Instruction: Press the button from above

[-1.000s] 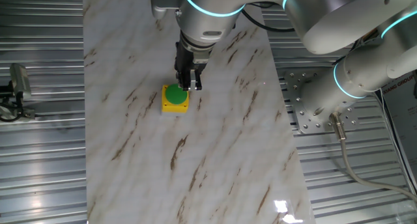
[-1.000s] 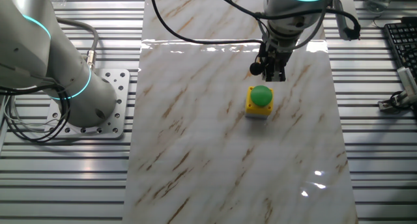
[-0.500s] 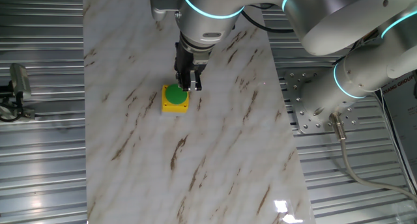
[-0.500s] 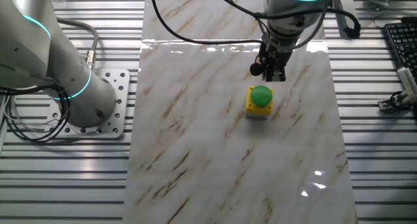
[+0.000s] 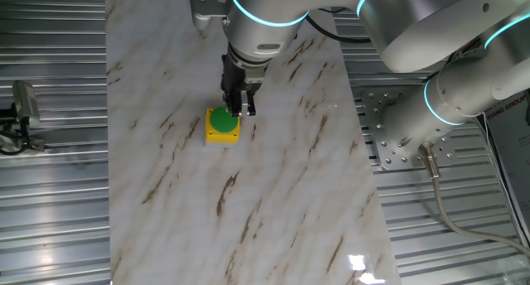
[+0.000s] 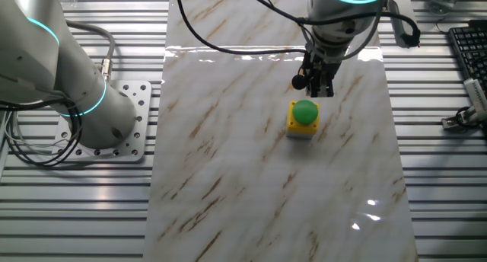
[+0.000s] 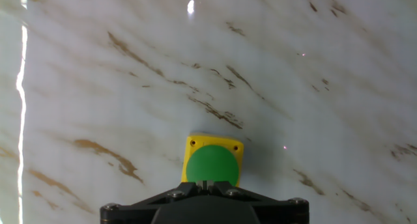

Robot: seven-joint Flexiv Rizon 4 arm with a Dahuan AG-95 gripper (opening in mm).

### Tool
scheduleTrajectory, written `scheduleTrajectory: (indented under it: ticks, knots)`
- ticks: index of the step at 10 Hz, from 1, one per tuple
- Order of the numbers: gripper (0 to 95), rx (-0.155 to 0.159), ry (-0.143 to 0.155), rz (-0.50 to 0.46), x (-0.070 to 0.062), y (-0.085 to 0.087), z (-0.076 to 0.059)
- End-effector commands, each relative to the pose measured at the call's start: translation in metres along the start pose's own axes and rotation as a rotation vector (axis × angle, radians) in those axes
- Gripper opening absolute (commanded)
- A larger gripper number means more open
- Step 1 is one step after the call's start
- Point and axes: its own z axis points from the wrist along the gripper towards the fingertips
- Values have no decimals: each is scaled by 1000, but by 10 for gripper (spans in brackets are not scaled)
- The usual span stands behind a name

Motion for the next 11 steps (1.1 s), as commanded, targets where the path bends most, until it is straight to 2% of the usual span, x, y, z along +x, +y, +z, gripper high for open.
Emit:
scheduleTrajectory:
  ticks: [1, 11]
  knots:
    - [0, 0, -6, -5, -1, -1, 4]
    - [0, 0, -27, -23, -6, -7, 35]
